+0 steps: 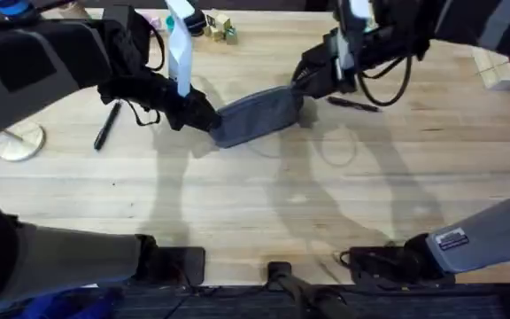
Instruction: Unzip the bag, pick up the pens from the table one at a time and place them inside, then zip the bag closed.
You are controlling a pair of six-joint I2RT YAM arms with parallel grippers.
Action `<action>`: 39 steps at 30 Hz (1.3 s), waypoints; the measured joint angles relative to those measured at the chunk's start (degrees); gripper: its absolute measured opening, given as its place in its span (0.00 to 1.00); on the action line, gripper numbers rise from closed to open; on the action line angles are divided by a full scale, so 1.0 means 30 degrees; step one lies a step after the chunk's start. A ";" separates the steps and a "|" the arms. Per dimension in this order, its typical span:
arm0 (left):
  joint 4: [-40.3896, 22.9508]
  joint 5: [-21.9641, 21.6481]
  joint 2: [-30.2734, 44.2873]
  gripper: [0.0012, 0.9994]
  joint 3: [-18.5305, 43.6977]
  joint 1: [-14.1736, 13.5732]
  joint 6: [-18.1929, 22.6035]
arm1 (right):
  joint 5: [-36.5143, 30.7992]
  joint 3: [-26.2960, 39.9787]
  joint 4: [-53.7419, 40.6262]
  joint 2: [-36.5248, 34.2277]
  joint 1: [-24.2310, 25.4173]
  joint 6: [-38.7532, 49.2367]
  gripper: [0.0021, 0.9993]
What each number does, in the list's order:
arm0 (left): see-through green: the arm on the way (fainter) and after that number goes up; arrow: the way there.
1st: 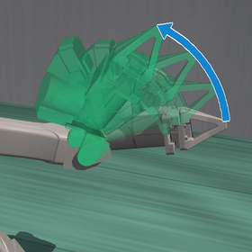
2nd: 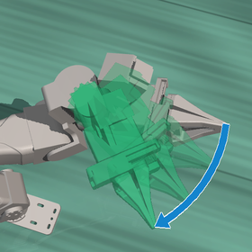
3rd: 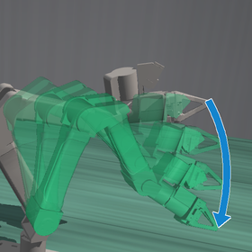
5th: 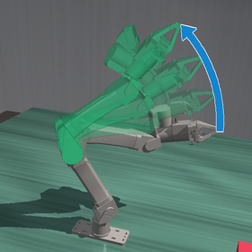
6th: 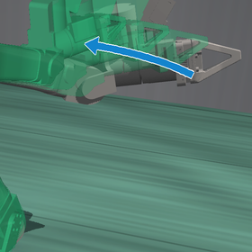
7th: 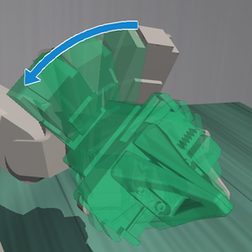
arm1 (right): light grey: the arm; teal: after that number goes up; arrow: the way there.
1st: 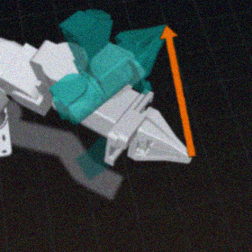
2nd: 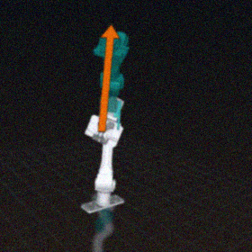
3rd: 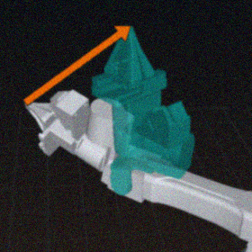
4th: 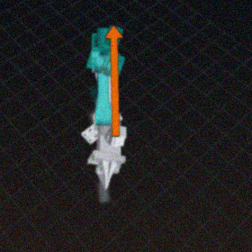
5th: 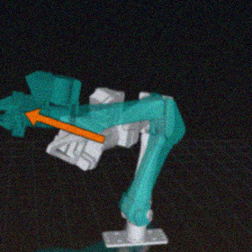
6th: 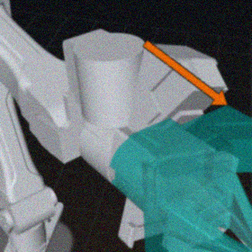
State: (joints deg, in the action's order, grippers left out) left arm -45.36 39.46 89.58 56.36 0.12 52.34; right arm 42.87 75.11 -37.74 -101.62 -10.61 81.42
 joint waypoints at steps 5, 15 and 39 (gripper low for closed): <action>-0.0015 -0.0027 0.0000 0.04 0.0000 0.0007 0.0000 | -0.0020 0.0000 0.0847 0.0000 -0.1244 -0.0004 0.03; -0.0020 -0.0029 0.0000 0.04 0.0000 0.0007 0.0000 | -0.0022 0.0000 0.1884 -0.0006 -0.3368 -0.0013 0.03; -0.0204 -0.0015 0.0000 0.04 0.0022 0.0080 0.0000 | -0.1047 -0.0007 0.5123 -0.0474 -0.7768 -0.0997 0.11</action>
State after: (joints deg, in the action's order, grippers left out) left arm -45.98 39.42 89.58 56.42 0.36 52.34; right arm 39.73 75.09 -22.37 -103.04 -33.91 78.43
